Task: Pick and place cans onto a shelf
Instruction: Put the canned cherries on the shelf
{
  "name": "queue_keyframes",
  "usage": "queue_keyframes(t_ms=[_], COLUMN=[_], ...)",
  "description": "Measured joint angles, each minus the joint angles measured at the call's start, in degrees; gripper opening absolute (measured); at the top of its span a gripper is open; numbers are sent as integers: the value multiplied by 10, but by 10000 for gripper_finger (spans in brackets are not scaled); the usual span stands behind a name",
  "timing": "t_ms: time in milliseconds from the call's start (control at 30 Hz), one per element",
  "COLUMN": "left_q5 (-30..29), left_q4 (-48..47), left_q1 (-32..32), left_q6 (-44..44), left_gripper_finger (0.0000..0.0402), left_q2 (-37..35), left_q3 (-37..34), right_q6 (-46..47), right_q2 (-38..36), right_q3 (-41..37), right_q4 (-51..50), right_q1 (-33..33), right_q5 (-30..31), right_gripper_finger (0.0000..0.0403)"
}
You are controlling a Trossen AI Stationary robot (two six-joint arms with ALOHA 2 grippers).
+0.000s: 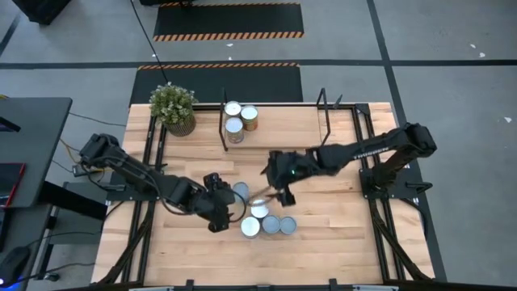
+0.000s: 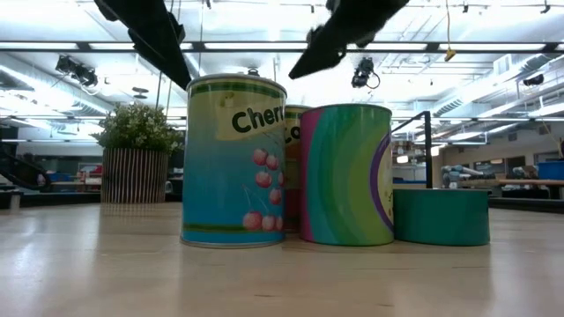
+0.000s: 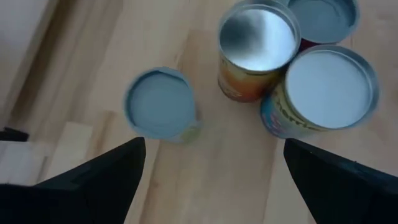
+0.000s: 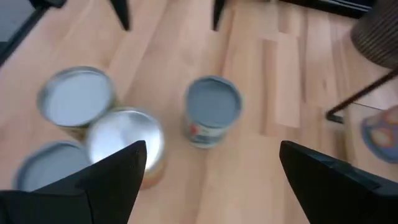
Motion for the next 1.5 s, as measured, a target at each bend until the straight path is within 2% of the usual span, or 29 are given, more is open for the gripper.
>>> queue_keyframes(t_ms=[233, 467, 667, 900, 1200, 1367, 1500], left_q5=[0, -1, 5, 17, 17, 13, -20], left_q4=[16, 32, 68, 98, 118, 149, 159], left_q1=[-22, -32, -56, -76, -86, -109, -125], left_q6=[-24, -40, -43, -44, -77, -97, -100], left_gripper_finger=[388, 388, 388, 388, 388, 388, 388], left_q2=[27, 42, 69, 111, 114, 136, 158], left_q3=[0, 0, 0, 0, 0, 0, 1], right_q6=[17, 52, 58, 85, 84, 64, 52], right_q2=[24, 73, 83, 83, 96, 151, 203], right_q3=[0, 0, 0, 6, 64, 112, 172], right_q4=[24, 64, 76, 83, 60, 47, -5], right_q1=[72, 98, 128, 150, 159, 183, 193], right_q5=[85, 89, 131, 132, 154, 160, 160], right_gripper_finger=[376, 379, 389, 389, 389, 389, 389])
